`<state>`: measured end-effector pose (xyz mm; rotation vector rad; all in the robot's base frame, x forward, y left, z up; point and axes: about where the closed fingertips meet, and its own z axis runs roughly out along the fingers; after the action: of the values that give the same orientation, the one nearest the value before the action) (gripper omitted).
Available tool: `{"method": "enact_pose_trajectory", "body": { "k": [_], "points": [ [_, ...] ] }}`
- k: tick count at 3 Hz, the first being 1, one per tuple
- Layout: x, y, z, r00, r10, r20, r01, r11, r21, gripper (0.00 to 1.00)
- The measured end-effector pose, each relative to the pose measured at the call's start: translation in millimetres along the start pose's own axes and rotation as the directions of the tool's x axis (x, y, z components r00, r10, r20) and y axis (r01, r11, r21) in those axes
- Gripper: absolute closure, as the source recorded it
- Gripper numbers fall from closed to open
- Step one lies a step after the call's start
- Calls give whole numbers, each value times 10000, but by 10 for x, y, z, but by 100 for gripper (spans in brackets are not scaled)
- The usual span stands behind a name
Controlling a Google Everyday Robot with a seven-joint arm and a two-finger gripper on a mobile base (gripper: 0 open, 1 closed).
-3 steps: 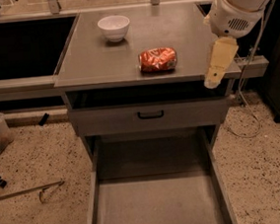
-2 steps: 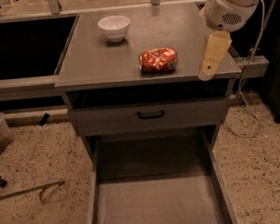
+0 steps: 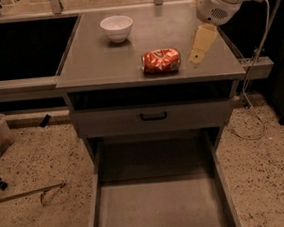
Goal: Place coke can into middle drawer
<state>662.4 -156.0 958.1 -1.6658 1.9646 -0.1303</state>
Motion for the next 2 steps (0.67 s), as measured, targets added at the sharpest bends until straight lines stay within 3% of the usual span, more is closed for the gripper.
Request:
{"method": "enact_pose_trajectory", "body": {
  "k": [2],
  "points": [
    [-392,-113,656,9862,-58,1653,170,9977,-661,0]
  ]
}}
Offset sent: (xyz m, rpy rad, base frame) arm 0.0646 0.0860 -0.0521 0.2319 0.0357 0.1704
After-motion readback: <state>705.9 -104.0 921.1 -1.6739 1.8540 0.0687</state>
